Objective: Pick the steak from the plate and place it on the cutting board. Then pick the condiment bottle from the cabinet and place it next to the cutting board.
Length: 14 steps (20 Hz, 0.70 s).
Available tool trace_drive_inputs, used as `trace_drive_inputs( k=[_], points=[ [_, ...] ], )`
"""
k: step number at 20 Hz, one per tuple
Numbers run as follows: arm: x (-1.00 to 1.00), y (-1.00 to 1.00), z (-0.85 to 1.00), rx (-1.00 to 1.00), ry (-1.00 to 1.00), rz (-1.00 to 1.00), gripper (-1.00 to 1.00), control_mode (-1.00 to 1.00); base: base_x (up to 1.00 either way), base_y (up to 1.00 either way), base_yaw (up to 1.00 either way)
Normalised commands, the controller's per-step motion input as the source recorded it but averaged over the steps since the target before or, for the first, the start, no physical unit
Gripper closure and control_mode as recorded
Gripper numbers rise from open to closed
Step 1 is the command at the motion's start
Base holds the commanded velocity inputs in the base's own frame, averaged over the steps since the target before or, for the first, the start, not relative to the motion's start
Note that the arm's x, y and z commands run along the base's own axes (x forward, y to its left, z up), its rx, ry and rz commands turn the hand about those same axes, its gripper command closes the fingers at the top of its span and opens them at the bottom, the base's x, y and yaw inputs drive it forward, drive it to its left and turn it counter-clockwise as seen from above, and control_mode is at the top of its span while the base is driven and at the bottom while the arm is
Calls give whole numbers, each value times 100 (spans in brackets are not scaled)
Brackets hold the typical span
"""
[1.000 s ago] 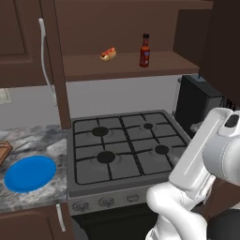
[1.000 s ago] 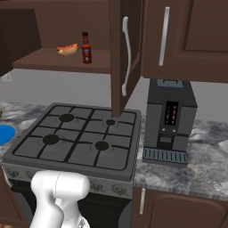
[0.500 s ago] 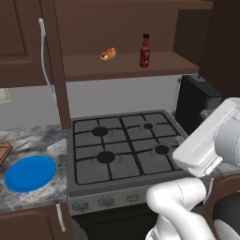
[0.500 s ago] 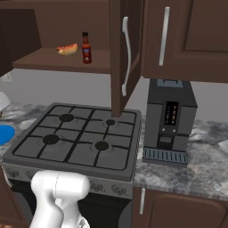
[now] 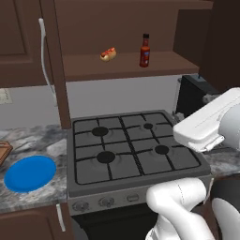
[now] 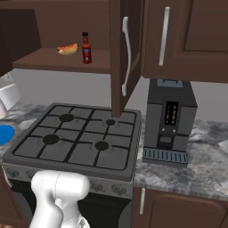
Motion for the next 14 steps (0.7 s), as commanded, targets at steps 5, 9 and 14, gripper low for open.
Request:
trace_drive_inputs(
  k=[5,9,14],
  points=[
    [31,0,6,15,-19,0,-100,-100,0,0,0],
    [29,0,0,9,-17,0,-100,-100,0,0,0],
    [31,0,0,3,-15,0,-100,-100,0,0,0]
  ],
)
